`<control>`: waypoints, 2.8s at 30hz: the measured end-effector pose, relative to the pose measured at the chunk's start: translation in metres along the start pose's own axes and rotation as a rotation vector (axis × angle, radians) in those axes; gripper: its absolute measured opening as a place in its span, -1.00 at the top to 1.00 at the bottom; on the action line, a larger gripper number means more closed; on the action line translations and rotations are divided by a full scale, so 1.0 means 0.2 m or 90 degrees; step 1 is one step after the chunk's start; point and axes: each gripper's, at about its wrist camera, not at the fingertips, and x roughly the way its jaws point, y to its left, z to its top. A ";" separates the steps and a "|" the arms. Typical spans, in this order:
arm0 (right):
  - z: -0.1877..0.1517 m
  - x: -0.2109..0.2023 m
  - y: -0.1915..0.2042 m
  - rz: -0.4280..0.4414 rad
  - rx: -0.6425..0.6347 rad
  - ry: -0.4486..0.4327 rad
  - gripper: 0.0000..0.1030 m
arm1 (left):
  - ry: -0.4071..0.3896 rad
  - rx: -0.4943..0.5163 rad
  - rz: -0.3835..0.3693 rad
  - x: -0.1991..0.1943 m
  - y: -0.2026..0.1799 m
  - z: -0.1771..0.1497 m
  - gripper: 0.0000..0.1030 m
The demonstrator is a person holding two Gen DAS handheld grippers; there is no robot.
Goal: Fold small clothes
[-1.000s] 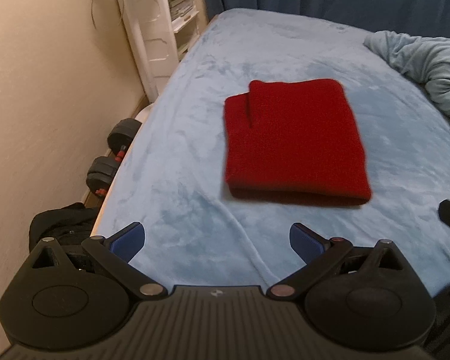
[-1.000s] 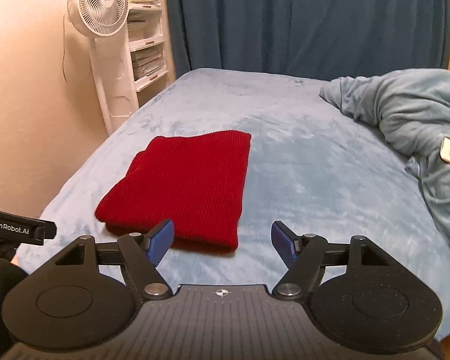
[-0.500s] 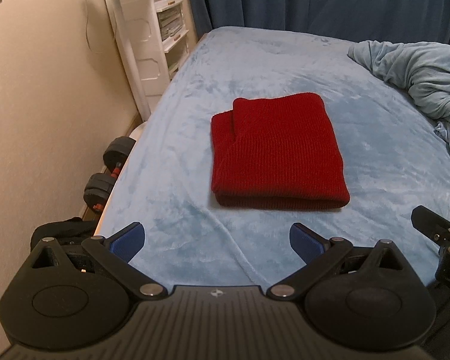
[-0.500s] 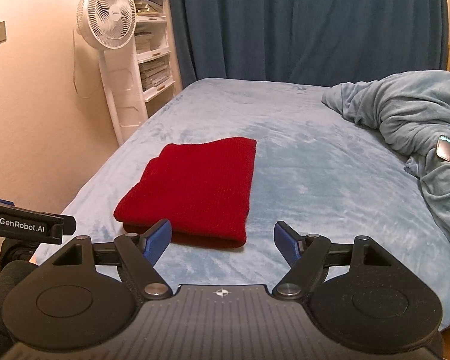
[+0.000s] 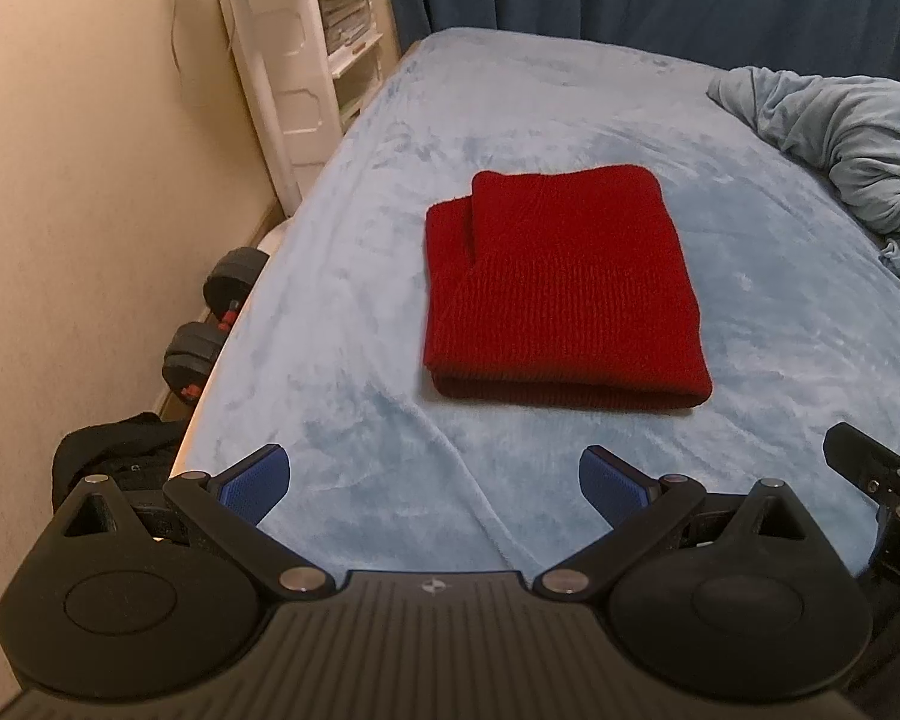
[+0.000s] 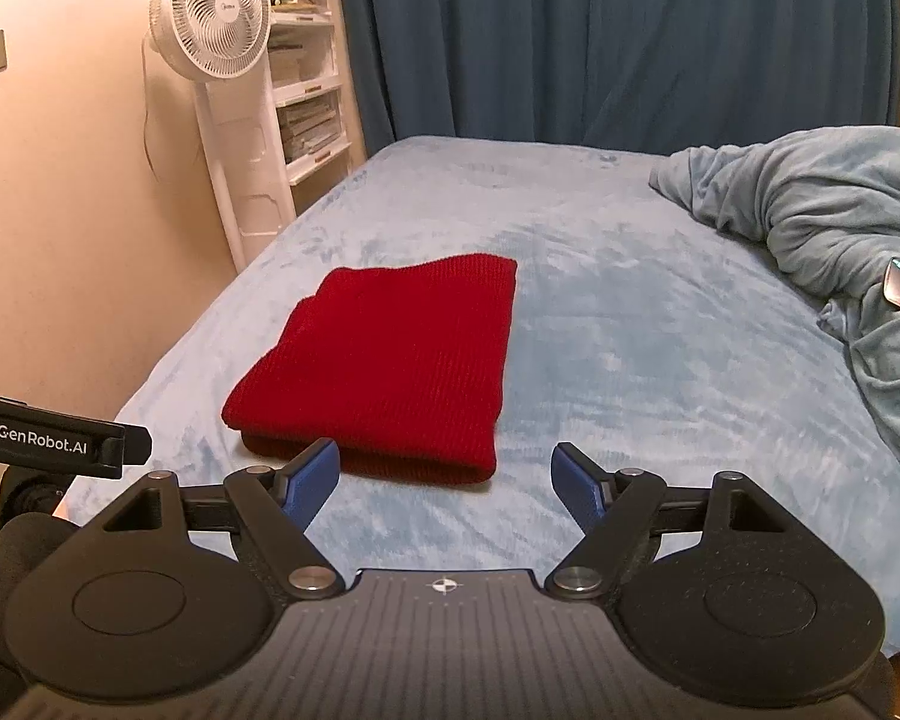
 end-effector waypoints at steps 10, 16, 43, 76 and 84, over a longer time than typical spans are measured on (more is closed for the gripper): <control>0.03 0.17 -0.01 -0.001 0.002 0.029 -0.57 | 0.040 -0.018 0.008 0.18 -0.02 0.06 -0.99; 0.10 0.35 -0.06 0.019 -0.001 0.056 -0.61 | 0.076 -0.090 -0.023 0.37 0.01 0.11 -0.99; 0.97 2.21 -0.51 0.072 0.223 0.219 -0.69 | 0.173 -0.439 -0.076 1.18 0.19 0.22 -1.00; -0.11 1.27 -0.69 -0.006 0.577 0.143 0.52 | 0.123 0.072 -0.155 1.82 -0.08 1.36 0.00; 0.06 1.21 -0.71 -0.031 0.450 0.087 -0.12 | 0.061 0.054 -0.098 1.55 -0.02 1.13 -0.99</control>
